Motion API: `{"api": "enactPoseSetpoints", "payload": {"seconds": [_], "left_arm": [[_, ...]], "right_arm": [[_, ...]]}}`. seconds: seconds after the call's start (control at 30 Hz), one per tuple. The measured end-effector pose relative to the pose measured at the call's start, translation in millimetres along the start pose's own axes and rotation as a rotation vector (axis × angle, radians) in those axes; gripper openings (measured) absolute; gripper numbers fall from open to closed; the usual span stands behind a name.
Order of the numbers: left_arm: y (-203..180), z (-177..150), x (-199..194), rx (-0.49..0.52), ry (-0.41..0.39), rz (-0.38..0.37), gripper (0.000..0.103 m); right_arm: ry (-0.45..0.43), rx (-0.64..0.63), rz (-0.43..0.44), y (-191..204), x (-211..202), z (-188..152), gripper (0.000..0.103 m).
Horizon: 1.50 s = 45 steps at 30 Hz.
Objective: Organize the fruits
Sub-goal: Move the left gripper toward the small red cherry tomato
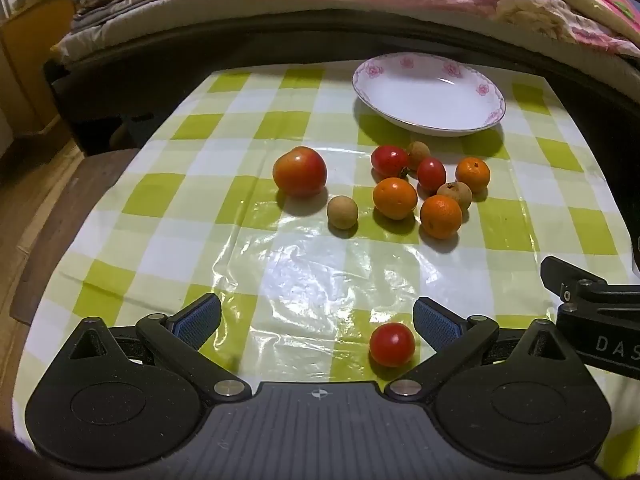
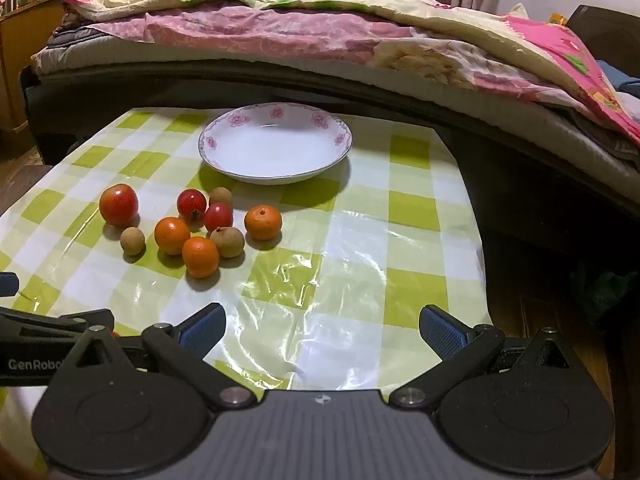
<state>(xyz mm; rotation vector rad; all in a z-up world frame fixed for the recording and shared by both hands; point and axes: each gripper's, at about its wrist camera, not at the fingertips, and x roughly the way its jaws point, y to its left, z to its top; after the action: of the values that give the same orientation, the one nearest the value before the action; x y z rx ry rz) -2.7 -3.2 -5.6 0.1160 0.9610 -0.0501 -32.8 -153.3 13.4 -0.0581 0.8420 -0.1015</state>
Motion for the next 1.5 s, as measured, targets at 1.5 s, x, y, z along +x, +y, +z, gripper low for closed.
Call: {"api": "enactPoseSetpoints", "payload": {"seconds": [1.5], "left_arm": [[-1.0,0.0,0.7,0.009,0.023,0.0,0.1]], "right_arm": [[0.024,-0.004,0.0,1.3,4.0,-1.5,0.103]]}}
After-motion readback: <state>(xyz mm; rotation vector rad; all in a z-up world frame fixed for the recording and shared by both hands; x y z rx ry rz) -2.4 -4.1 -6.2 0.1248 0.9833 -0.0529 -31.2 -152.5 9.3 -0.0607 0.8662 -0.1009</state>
